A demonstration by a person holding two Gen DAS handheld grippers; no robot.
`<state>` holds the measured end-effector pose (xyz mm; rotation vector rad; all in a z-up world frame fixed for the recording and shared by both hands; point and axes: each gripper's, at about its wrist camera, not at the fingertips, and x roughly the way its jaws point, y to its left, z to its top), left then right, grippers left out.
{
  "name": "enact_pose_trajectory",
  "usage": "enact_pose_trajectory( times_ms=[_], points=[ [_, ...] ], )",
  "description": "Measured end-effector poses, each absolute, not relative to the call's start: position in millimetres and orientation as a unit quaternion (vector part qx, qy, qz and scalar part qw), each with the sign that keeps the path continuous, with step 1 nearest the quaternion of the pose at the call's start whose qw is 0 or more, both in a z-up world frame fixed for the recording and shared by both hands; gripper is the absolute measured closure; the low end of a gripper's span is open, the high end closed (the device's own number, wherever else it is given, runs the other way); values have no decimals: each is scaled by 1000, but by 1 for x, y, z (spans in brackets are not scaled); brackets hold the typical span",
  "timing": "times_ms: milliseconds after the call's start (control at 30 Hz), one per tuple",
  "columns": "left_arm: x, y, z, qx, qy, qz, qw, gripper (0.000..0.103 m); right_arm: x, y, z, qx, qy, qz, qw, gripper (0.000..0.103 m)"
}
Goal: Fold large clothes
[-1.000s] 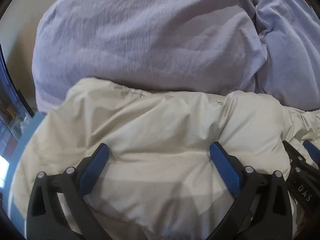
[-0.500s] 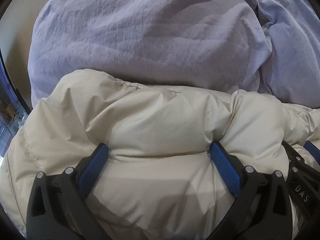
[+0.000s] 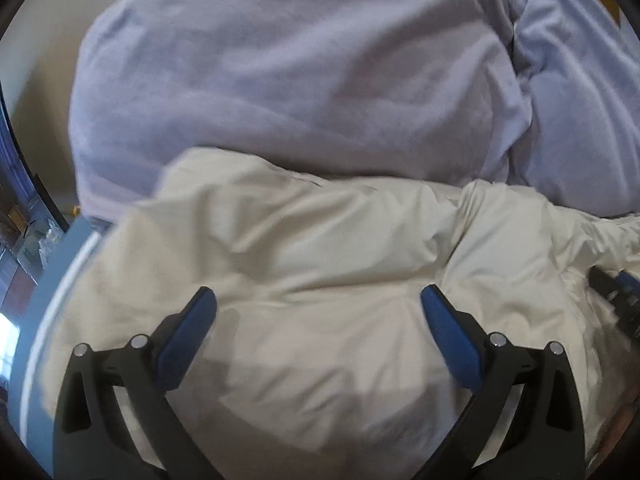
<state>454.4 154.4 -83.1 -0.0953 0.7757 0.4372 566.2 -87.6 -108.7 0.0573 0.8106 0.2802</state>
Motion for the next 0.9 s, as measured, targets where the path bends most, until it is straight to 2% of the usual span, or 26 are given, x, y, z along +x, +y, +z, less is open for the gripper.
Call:
enact_pose_trajectory(
  times_ms=[300,600,900],
  points=[
    [426,206,-57,-46,348,255,901,2,563,-162,-103,25,378,56,924,25],
    [435,226,-90,-22,381,307,872,2,575,-160,-132,-18,379,34,925,25],
    [442,239,-109,-34,378,298,876,2,586,-156,-149,-33,378,18,925,22]
  ],
)
